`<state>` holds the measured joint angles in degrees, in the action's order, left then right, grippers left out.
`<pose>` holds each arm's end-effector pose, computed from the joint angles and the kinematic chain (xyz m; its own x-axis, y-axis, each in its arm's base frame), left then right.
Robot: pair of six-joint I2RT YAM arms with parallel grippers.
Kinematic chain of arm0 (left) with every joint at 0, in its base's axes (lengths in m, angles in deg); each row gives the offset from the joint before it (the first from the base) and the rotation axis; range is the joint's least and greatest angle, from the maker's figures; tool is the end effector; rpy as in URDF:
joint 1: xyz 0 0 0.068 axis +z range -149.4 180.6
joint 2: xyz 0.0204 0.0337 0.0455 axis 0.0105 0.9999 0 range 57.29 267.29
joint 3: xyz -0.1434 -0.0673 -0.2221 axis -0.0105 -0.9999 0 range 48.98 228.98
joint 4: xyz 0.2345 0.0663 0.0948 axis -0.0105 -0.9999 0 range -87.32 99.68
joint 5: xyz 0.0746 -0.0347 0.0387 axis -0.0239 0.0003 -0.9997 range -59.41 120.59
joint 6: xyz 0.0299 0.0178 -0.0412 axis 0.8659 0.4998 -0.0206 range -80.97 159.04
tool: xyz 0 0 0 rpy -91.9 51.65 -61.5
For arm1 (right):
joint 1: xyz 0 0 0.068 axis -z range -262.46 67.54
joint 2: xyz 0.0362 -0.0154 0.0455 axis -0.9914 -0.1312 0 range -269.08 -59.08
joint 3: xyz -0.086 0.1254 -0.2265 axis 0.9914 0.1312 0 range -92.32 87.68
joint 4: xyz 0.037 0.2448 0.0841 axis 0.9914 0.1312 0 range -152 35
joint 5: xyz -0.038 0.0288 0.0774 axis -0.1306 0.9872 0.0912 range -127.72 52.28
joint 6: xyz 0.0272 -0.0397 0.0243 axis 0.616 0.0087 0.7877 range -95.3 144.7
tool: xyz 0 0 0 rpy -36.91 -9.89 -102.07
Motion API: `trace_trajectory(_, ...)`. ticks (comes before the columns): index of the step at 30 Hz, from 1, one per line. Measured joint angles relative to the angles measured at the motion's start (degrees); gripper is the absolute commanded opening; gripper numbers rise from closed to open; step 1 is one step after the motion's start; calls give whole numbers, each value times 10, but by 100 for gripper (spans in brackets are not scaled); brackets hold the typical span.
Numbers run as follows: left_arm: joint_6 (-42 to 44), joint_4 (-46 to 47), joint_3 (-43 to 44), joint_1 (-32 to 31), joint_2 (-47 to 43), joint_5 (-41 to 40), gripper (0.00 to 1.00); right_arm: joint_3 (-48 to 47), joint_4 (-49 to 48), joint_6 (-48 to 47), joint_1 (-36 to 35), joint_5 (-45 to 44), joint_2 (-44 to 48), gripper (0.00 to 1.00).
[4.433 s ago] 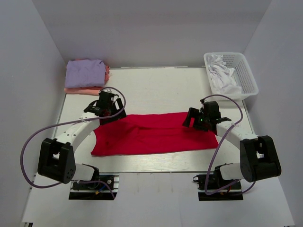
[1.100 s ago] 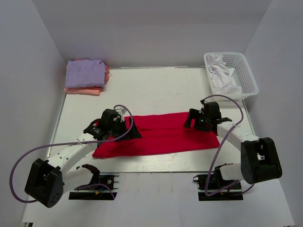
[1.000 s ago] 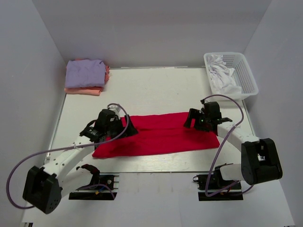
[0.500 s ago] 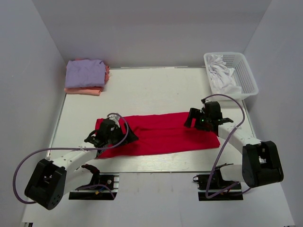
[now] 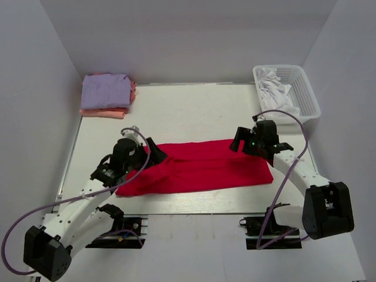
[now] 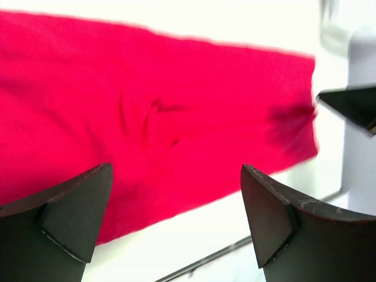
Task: Fold and stack the t-shirts
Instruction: Fold the other side of the tshirt into a rectangle, then rotate the tshirt 90 degrees
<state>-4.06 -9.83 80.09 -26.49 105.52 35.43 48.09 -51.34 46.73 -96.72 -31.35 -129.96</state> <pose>0.1624 -0.0865 0.2303 -0.7391 -0.3865 -0.5516 0.0126 0.8109 -0.5850 0.2465 0.0667 0.2138 -0.7223 0.2010 -0.6617 -0.0581 0.9358 0.3477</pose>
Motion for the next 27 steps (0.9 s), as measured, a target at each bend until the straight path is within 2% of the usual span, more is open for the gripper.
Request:
trace_trajectory(3,-22,-49,64,1,17,-48,100,-30,1,0,0,-7,-20,90)
trace_trajectory(6,-53,-87,107,4,93,-99,100,-53,4,2,0,-19,-51,90)
trace_trajectory(11,-101,-136,112,12,251,-137,100,-76,23,14,0,-49,-105,90)
trace_trajectory(18,-130,-178,127,20,332,-154,100,-100,47,31,0,-99,-179,90)
trace_trajectory(21,-123,-201,183,22,400,-161,100,-95,63,45,0,-117,-185,90)
trace_trajectory(27,-76,-270,385,30,583,-155,100,-28,55,61,-9,-122,-126,90)
